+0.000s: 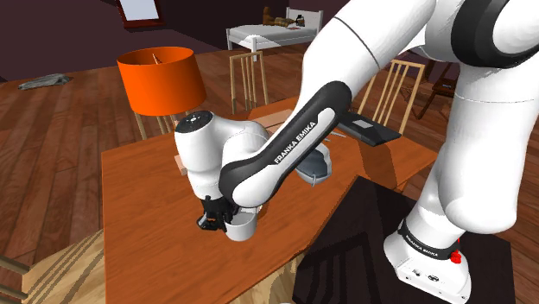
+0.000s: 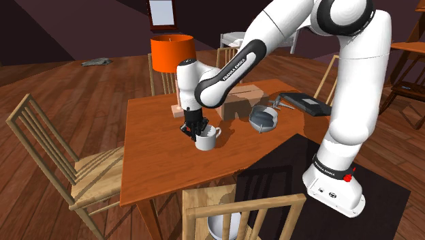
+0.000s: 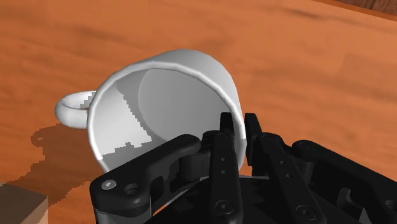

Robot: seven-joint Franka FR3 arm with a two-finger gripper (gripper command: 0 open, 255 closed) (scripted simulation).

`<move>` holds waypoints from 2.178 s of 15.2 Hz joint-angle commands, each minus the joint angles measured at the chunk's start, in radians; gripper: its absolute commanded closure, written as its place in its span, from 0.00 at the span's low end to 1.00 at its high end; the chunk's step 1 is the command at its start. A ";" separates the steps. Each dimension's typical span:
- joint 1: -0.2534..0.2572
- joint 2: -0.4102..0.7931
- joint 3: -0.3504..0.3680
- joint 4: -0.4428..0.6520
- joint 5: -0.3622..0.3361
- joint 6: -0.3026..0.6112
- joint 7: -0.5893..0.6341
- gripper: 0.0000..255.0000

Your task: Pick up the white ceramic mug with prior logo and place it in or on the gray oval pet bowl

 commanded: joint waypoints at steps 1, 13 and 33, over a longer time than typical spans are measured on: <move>-0.006 -0.023 0.007 0.004 0.018 -0.024 -0.013 1.00; -0.024 -0.128 0.028 0.058 0.098 -0.165 -0.070 1.00; -0.237 -0.495 -0.229 -0.305 0.244 -0.123 -0.631 1.00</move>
